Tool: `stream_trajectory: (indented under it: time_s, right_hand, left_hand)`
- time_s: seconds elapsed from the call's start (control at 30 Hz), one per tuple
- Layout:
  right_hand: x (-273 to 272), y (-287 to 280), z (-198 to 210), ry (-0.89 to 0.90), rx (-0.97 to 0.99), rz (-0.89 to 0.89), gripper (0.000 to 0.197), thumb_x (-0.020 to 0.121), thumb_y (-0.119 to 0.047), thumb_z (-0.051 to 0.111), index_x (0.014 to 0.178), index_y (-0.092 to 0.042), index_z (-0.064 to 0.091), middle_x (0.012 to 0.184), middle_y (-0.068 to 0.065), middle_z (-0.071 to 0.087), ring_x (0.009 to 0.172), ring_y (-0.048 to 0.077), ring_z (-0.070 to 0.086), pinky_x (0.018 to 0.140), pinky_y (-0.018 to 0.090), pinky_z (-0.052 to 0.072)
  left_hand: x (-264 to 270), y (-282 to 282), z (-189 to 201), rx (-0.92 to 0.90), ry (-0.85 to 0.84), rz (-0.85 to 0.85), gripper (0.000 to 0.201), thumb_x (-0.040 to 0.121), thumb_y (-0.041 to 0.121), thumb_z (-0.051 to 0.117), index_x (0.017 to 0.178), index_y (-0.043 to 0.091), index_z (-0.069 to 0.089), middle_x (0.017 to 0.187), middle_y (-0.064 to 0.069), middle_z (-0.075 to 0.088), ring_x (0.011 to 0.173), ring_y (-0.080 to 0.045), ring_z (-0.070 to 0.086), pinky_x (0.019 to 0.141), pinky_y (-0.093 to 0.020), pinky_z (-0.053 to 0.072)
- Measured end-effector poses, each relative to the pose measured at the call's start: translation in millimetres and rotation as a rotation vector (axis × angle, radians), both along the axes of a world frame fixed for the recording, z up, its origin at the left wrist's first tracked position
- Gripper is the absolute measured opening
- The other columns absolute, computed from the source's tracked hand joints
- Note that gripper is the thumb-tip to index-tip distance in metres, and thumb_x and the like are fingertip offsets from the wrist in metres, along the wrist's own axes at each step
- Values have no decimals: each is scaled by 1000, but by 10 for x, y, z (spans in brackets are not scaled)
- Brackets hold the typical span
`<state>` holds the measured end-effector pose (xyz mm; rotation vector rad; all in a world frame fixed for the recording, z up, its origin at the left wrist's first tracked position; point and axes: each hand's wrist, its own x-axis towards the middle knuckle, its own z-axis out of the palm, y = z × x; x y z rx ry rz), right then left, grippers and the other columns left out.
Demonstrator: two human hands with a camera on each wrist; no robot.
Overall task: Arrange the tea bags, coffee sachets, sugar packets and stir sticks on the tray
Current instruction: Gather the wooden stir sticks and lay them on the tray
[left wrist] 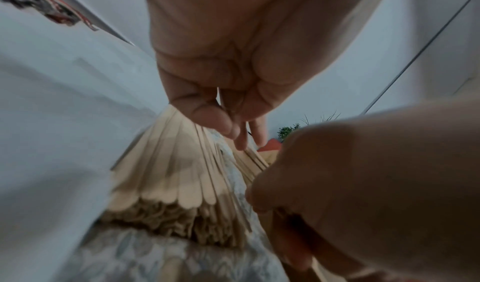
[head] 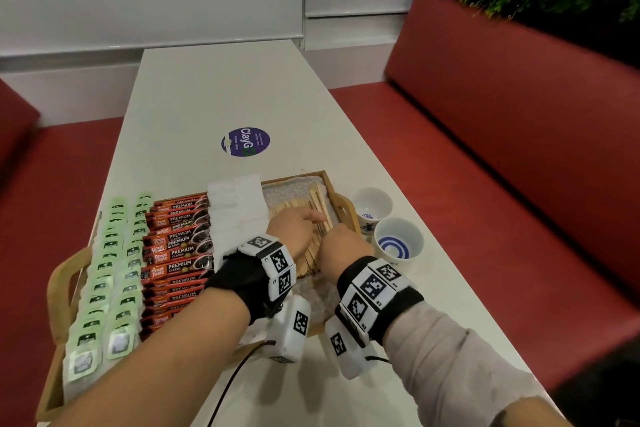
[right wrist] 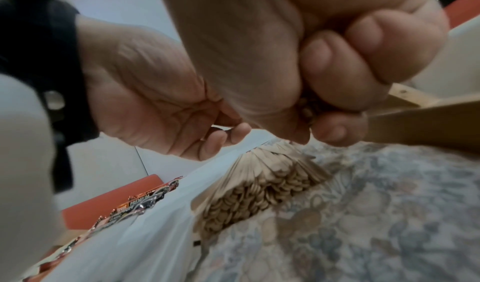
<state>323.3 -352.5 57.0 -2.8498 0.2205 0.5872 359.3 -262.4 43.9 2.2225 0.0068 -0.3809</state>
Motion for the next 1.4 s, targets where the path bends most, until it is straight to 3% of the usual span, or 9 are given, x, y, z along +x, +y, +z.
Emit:
stream_trajectory:
  time_s: [0.1, 0.3, 0.7, 1.07, 1.2, 1.3, 1.33, 1.4]
  right_hand:
    - [25, -14, -14, 0, -20, 20, 34, 98, -10, 41, 130, 0, 43, 131, 14, 52, 117, 28, 56, 95, 36, 47]
    - [49, -48, -18, -32, -36, 41, 32, 98, -10, 41, 128, -1, 46, 130, 13, 54, 117, 26, 56, 93, 34, 47]
    - [45, -55, -134, -68, -38, -21, 30, 96, -15, 45, 125, -4, 48, 124, 12, 59, 113, 26, 59, 88, 32, 48]
    - [57, -119, -103, -23, -61, 1, 33, 93, -13, 49, 125, -5, 47, 124, 14, 58, 113, 29, 58, 90, 37, 49]
    - [13, -182, -95, -100, -89, 59, 25, 95, -12, 46, 119, -6, 52, 118, 13, 61, 109, 27, 60, 83, 33, 49]
    - [-3, -270, -48, -206, -44, 60, 22, 94, -7, 42, 111, -5, 55, 111, 14, 62, 100, 29, 62, 73, 31, 47]
    - [3, -306, -19, -236, -17, 37, 21, 93, -7, 42, 108, -5, 56, 107, 15, 63, 96, 29, 63, 70, 31, 48]
    - [26, -381, 42, -281, 28, -10, 20, 94, -11, 42, 104, -7, 59, 102, 13, 65, 90, 28, 64, 67, 30, 48]
  left_hand:
    - [21, 0, -29, 69, 15, -42, 42, 94, 1, 34, 117, 16, 66, 135, -6, 56, 128, -20, 47, 103, -25, 34]
    - [50, -2, -67, 130, 35, -81, 43, 95, 1, 34, 121, 15, 64, 138, -6, 54, 130, -21, 46, 105, -26, 33]
    - [82, 3, -147, 107, 49, -57, 41, 93, 0, 36, 118, 12, 66, 129, -7, 61, 122, -19, 54, 104, -27, 39]
    - [-10, 105, -89, 73, -31, 0, 39, 93, 0, 36, 109, 19, 65, 127, -4, 59, 116, -20, 53, 86, -20, 36]
    - [-51, 177, -43, 70, -50, 16, 39, 92, 0, 35, 107, 21, 64, 127, -4, 59, 103, -16, 55, 72, -21, 39]
    - [-80, 292, 35, 58, -79, 36, 37, 92, -1, 36, 109, 18, 64, 127, -6, 59, 84, -8, 55, 71, -20, 40]
    - [-91, 346, 68, 67, -89, 44, 37, 93, -1, 36, 111, 16, 63, 127, -6, 59, 85, -9, 55, 73, -21, 39]
    - [-108, 480, 135, 92, -113, 69, 36, 93, 0, 38, 113, 16, 63, 128, -6, 58, 105, -17, 56, 81, -21, 37]
